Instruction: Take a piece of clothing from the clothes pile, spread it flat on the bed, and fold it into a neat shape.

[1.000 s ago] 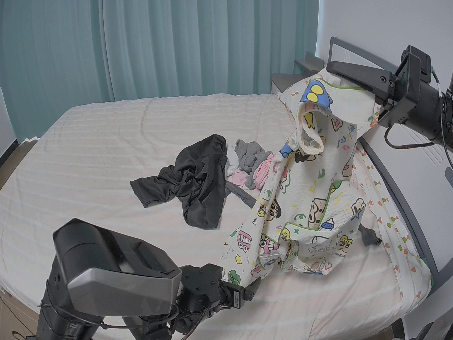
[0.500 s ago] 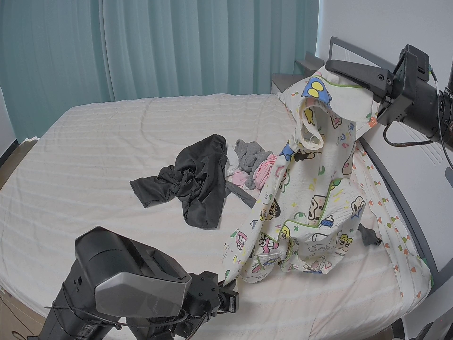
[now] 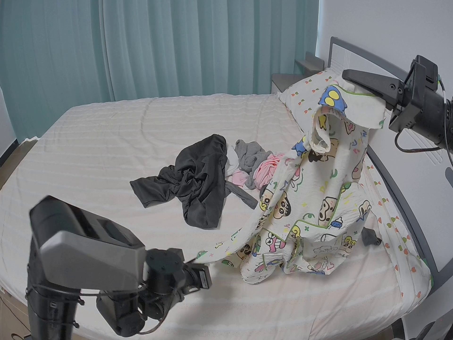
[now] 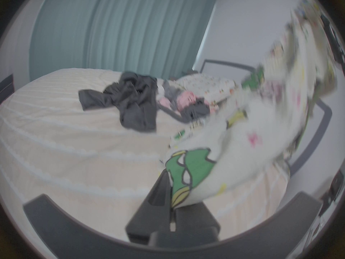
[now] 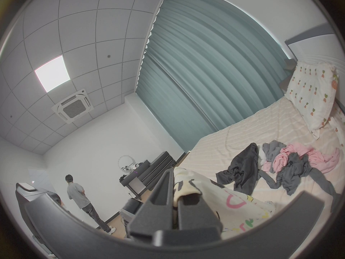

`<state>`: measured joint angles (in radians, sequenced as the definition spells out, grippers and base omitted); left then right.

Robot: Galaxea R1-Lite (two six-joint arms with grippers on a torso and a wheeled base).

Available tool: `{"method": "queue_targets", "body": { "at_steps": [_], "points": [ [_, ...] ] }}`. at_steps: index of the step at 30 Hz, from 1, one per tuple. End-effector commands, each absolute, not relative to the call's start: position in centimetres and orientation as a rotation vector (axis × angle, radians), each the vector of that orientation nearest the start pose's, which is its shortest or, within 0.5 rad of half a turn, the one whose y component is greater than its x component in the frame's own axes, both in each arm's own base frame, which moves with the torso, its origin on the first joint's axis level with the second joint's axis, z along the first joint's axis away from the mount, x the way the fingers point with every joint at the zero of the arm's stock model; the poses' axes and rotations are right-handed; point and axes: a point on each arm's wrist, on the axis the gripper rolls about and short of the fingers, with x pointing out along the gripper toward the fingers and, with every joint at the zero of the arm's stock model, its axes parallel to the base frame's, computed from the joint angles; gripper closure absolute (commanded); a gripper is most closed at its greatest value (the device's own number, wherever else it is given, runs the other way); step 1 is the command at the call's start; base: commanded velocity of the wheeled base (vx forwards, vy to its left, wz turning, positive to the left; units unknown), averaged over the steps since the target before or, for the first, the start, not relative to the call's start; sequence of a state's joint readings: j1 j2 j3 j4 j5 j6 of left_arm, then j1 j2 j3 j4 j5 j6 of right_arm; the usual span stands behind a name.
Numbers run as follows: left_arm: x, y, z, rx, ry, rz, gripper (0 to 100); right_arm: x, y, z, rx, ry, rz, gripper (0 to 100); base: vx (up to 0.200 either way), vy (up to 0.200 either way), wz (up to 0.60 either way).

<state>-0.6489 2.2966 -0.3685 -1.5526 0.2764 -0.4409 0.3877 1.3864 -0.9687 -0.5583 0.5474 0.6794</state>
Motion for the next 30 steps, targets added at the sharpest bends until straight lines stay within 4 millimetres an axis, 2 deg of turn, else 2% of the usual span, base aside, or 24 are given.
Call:
{"method": "queue_targets", "body": {
  "at_steps": [1,5,12,14,16,17,18,20,26,29,30],
  "points": [
    [25.4,-13.8,8.7,-0.429,0.109,-0.192,100,19.7,7.2,29.2,0.621,0.18,0.852,100,0.0,0.0,0.0],
    [24.2,-12.2,13.9,-0.49,-0.075,-0.193,100,20.0,6.2,28.6,0.625,0.183,0.796,100,0.0,0.0,0.0],
    [22.9,-10.7,19.2,-0.454,-0.283,-0.185,100,19.8,5.2,27.4,0.625,0.192,0.738,100,0.0,0.0,0.0],
    [22.8,-10.6,20.4,-0.438,-0.324,-0.181,100,19.9,5.0,27.8,0.623,0.173,0.731,100,0.0,0.0,0.0],
    [22.7,-10.5,22.1,-0.409,-0.373,-0.158,100,19.9,4.7,29.2,0.611,0.122,0.732,100,0.0,0.0,0.0],
    [22.7,-10.5,22.3,-0.408,-0.376,-0.156,100,20.0,4.7,29.3,0.61,0.117,0.732,100,0.0,0.0,0.0],
    [22.6,-10.4,23.6,-0.403,-0.397,-0.146,100,19.9,4.6,30.2,0.604,0.084,0.738,100,0.0,0.0,0.0],
    [22.5,-10.3,24.9,-0.404,-0.408,-0.139,100,19.8,4.4,31.4,0.595,0.042,0.744,100,0.0,0.0,0.0],
    [21.5,-9.9,26.6,-0.406,-0.411,-0.139,100,18.3,4.3,33.3,0.577,-0.035,0.776,100,0.0,0.0,0.0],
    [21.2,-9.8,26.4,-0.403,-0.402,-0.139,100,17.6,4.3,32.7,0.58,-0.012,0.785,100,0.0,0.0,0.0],
    [21.2,-9.8,26.2,-0.401,-0.397,-0.136,100,17.5,4.4,32.0,0.583,0.009,0.785,100,0.0,0.0,0.0]
  ]
}}
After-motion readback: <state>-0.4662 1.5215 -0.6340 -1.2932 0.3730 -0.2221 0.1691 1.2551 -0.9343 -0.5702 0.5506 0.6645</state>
